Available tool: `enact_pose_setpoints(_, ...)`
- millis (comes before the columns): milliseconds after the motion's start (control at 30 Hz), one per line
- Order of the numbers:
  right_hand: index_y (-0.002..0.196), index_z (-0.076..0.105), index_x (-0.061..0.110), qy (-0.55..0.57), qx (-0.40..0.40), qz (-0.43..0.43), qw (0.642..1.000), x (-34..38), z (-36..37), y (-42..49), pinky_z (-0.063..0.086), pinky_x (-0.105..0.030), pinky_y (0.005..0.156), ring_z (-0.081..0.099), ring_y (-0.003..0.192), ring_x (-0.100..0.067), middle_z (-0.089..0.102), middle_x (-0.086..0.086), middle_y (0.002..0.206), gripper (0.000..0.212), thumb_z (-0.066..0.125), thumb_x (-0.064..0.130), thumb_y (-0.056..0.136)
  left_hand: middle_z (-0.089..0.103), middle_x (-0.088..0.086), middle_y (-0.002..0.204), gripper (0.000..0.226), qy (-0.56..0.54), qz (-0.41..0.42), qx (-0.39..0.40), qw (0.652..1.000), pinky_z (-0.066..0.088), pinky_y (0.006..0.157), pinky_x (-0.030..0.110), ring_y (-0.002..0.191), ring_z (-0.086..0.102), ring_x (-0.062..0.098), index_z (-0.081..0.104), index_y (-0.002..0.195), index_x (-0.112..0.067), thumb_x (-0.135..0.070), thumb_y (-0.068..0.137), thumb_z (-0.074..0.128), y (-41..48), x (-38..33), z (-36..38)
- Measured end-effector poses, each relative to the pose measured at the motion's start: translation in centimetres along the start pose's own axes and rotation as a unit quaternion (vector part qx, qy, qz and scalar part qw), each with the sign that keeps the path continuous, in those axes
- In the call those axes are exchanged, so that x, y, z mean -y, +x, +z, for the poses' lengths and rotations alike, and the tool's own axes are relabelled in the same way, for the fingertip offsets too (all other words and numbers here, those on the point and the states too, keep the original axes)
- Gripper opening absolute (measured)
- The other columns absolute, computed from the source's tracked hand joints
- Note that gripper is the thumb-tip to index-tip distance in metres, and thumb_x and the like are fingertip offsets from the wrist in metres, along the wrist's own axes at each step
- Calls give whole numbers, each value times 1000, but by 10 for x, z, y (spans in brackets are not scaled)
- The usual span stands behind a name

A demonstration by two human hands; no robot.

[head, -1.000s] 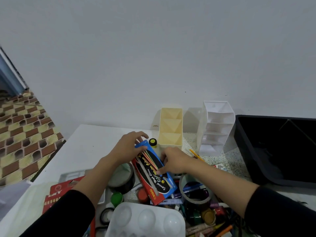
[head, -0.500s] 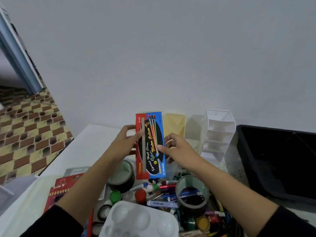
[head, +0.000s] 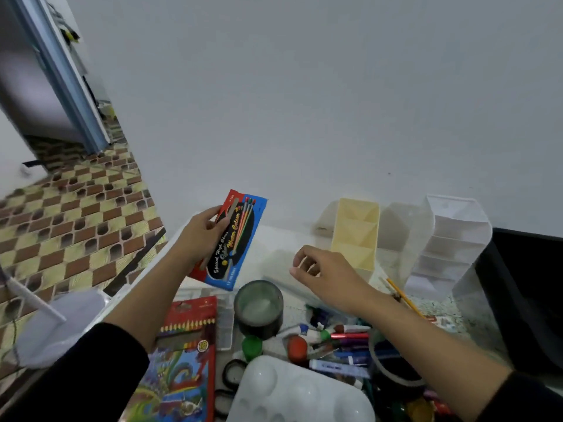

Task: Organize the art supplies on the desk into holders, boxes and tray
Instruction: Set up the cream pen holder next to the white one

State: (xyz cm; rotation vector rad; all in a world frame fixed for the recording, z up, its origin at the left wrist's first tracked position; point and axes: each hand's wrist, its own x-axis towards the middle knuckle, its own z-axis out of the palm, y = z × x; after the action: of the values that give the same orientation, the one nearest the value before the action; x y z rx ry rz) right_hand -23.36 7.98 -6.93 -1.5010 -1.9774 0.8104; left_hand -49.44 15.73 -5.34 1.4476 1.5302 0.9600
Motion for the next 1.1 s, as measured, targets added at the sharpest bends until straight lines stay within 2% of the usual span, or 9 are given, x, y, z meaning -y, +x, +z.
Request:
enact_pose_setpoints(233, 105, 60, 22, -185, -84, 24, 979, -8, 21, 45, 50, -33, 77, 55, 86, -12, 54, 9, 93, 11, 56, 28, 97, 70, 8, 114, 24, 237, 48, 42, 969, 50, 88, 38, 97, 66, 25, 56, 124, -15, -27, 106, 47, 63, 62, 2)
enact_pose_setpoints(300, 109, 60, 18, -202, -87, 36, 975, -12, 20, 53, 48, -31, 74, 53, 84, -13, 51, 7, 92, 13, 55, 22, 96, 61, 14, 122, 35, 280, 61, 84, 954, 46, 88, 33, 106, 62, 29, 47, 137, -9, -26, 106, 46, 69, 71, 10)
enact_pose_setpoints(400, 115, 58, 14, -241, -54, 57, 967, -18, 18, 64, 49, -36, 78, 54, 88, -19, 54, 0, 100, 19, 51, 15, 97, 46, 17, 135, 52, 381, 79, 116, 914, 44, 97, 40, 118, 50, 32, 29, 155, -20, -25, 106, 44, 76, 85, 15)
enact_pose_setpoints(500, 126, 53, 11, -285, 17, 81, 955, -25, 20, 72, 50, -38, 81, 53, 95, -23, 54, -6, 114, 31, 44, 7, 97, 39, 8, 144, 53, 466, 119, 122, 868, 34, 103, 48, 128, 40, 29, 37, 151, -34, -15, 102, 44, 76, 89, 23)
enact_pose_setpoints(633, 124, 51, 8, -395, 71, 66, 914, -28, 24, 80, 45, -36, 73, 52, 104, -29, 53, -11, 113, 41, 42, -8, 88, 46, 2, 145, 41, 380, 289, 149, 866, 31, 104, 45, 134, 38, 26, 61, 133, -31, -33, 94, 47, 74, 72, 38)
enact_pose_setpoints(733, 124, 53, 13, -503, 105, 34, 857, -24, 25, 87, 37, -34, 76, 54, 108, -28, 56, -10, 114, 35, 47, -1, 92, 43, -4, 150, 64, 374, 284, 345, 813, 31, 115, 49, 139, 36, 17, 49, 143, -33, -64, 87, 47, 74, 55, 54)
enact_pose_setpoints(833, 119, 56, 16, -540, 142, 55, 827, -22, 24, 95, 35, -35, 80, 58, 105, -27, 59, -7, 112, 29, 46, 3, 95, 40, -3, 150, 81, 388, 262, 408, 783, 31, 115, 44, 136, 37, 15, 36, 150, -25, -58, 84, 68, 74, 45, 68)
enact_pose_setpoints(1000, 85, 48, 16, -514, 151, 54, 843, -24, 17, 99, 37, -33, 72, 57, 88, -27, 52, -3, 88, 22, 45, -6, 89, 51, -3, 140, 84, 351, 254, 399, 808, 35, 104, 23, 124, 46, 11, 44, 145, -21, -40, 75, 87, 80, 40, 74)
enact_pose_setpoints(1100, 108, 59, 13, -415, 98, 43, 904, -34, 8, 95, 42, -34, 73, 55, 94, -25, 56, -4, 102, 32, 45, -8, 87, 51, -12, 135, 87, 306, 260, 379, 834, 33, 98, 13, 118, 45, -1, 48, 143, -26, -40, 69, 91, 84, 37, 65)
